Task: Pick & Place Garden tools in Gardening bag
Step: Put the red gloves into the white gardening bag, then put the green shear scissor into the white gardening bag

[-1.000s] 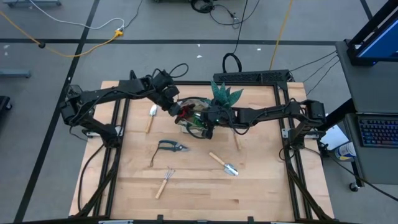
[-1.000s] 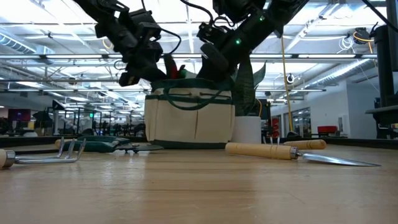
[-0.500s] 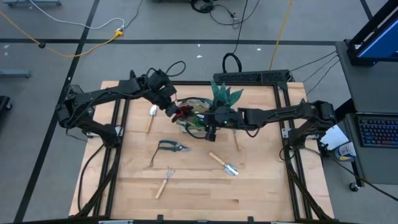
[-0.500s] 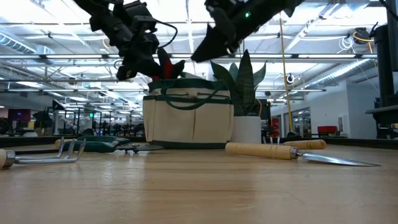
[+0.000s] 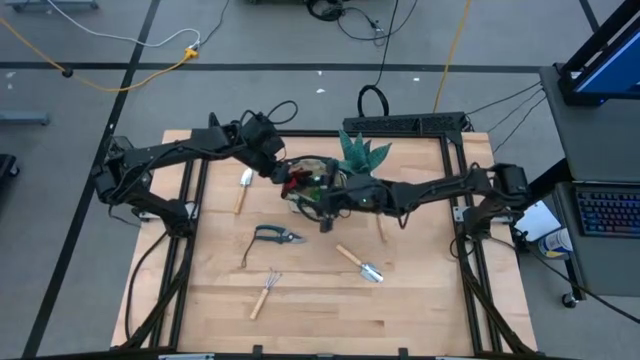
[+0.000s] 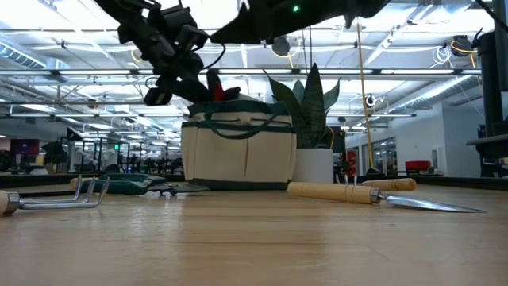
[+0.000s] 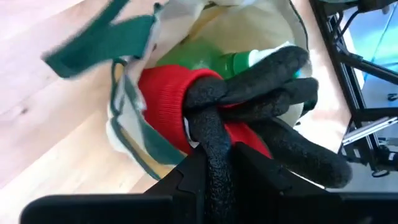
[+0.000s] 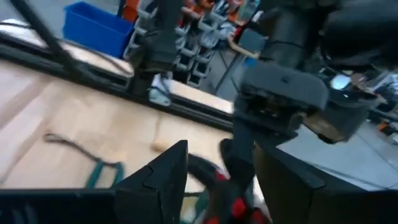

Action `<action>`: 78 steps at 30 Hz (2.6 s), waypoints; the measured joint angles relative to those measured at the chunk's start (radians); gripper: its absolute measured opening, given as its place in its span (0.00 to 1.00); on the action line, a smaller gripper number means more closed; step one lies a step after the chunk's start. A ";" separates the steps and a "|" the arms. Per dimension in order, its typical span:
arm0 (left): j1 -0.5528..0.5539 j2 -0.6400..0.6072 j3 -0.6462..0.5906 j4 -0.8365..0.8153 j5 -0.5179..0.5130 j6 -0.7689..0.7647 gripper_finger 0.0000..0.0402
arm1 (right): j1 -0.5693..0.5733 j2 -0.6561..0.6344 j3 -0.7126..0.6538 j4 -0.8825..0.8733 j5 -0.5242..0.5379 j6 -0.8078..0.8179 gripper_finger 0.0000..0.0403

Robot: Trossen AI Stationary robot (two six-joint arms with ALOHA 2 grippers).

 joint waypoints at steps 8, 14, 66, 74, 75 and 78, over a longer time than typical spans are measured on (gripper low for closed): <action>-0.010 -0.001 0.000 0.061 0.034 -0.020 0.20 | -0.087 0.035 -0.003 -0.009 -0.052 0.080 0.38; -0.019 -0.001 0.000 0.098 0.034 -0.019 0.20 | -0.123 0.086 -0.002 -0.055 -0.059 0.107 0.35; -0.225 -0.050 0.000 0.109 -0.221 0.712 0.20 | -0.013 -0.036 -0.003 -0.412 -0.072 0.289 0.27; -0.295 -0.123 0.002 -0.158 -0.164 0.644 0.20 | 0.081 -0.036 -0.003 -0.459 -0.070 0.306 0.39; -0.312 -0.124 0.000 -0.204 -0.176 0.656 0.20 | 0.092 -0.036 -0.003 -0.456 -0.070 0.310 0.41; -0.358 -0.125 0.001 -0.287 -0.208 0.658 0.20 | 0.119 -0.036 -0.003 -0.455 -0.070 0.312 0.45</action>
